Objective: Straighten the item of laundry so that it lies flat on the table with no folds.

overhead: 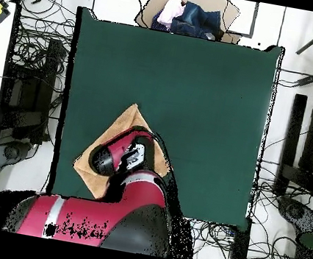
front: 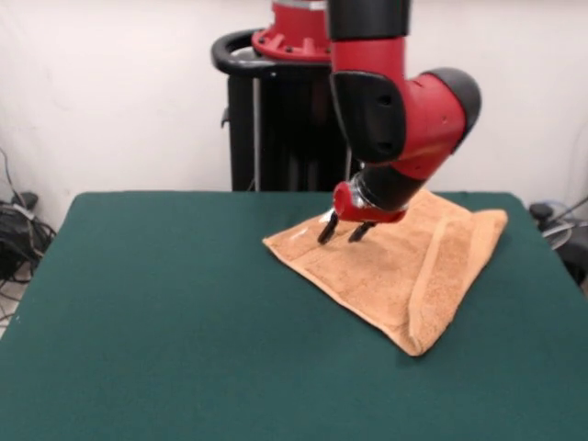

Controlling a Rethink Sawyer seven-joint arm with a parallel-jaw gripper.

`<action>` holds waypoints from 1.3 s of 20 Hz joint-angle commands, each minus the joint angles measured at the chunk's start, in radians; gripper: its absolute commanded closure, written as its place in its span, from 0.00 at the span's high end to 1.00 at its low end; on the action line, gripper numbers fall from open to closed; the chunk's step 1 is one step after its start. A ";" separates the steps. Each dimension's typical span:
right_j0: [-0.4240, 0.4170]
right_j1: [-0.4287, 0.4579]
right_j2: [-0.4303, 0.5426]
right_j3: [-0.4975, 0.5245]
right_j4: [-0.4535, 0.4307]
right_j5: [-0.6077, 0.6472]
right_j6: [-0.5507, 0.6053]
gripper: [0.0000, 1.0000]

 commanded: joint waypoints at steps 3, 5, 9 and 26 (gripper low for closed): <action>0.007 0.323 -0.255 -0.301 -0.568 -0.195 0.205 1.00; 0.029 0.335 -0.267 -0.309 -0.618 -0.181 0.249 1.00; 0.075 0.363 -0.291 -0.327 -0.729 -0.144 0.348 1.00; 0.103 0.403 -0.272 -0.313 -0.979 -0.015 0.604 1.00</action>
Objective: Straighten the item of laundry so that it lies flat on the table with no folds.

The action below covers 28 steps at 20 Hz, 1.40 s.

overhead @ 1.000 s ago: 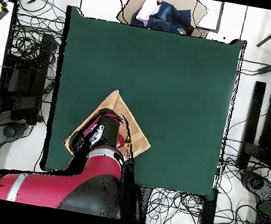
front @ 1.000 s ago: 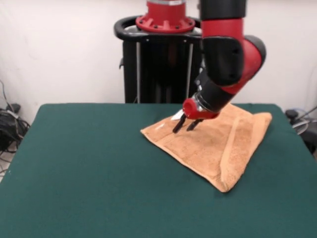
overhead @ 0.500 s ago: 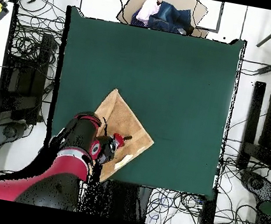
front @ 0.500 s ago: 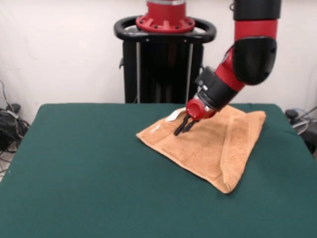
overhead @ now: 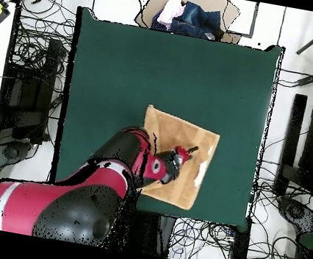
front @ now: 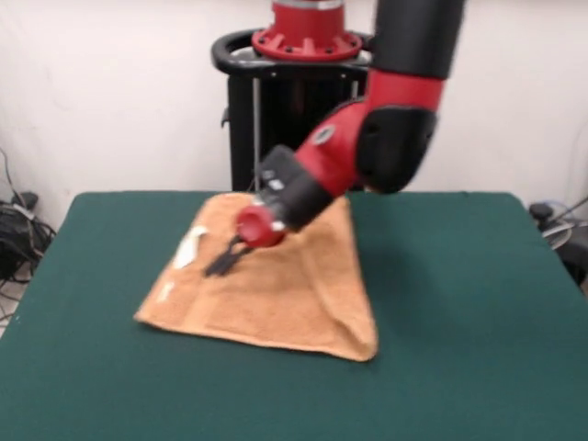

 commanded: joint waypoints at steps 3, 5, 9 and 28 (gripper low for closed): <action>-0.091 0.208 -0.016 -0.137 -0.293 0.007 0.500 1.00; -0.104 0.223 -0.003 -0.156 -0.320 0.019 0.512 1.00; -0.107 0.230 0.027 -0.194 -0.283 0.050 0.475 1.00; -0.748 -0.148 0.630 0.272 0.518 -0.103 -0.485 1.00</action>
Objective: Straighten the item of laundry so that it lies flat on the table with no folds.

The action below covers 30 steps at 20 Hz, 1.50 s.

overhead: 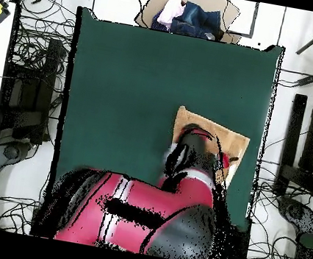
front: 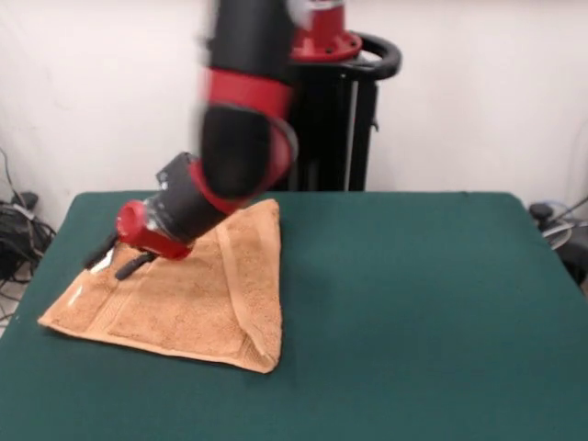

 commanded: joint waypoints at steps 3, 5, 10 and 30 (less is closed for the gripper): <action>-0.418 -0.085 0.569 0.385 0.530 -0.096 -0.590 1.00; -0.434 -0.100 0.581 0.405 0.569 -0.068 -0.598 1.00; -0.476 -0.099 0.593 0.431 0.609 -0.083 -0.623 1.00; -0.419 -0.100 0.530 0.400 0.496 -0.193 -0.516 1.00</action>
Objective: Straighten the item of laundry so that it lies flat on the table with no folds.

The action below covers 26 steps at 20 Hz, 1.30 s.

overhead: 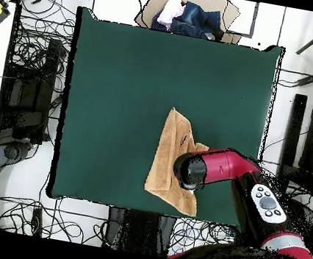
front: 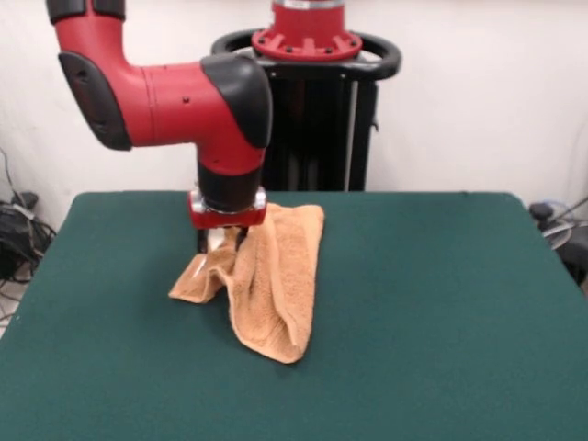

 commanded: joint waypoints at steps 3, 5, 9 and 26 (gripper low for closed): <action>0.296 0.114 -0.095 -0.036 -0.247 -0.211 0.226 1.00; 0.499 0.185 -0.243 -0.151 -0.522 -0.170 0.561 1.00; 0.667 0.369 -0.339 -0.280 -0.987 0.179 1.033 1.00; 0.706 0.540 -0.342 -0.433 -1.194 0.746 1.221 1.00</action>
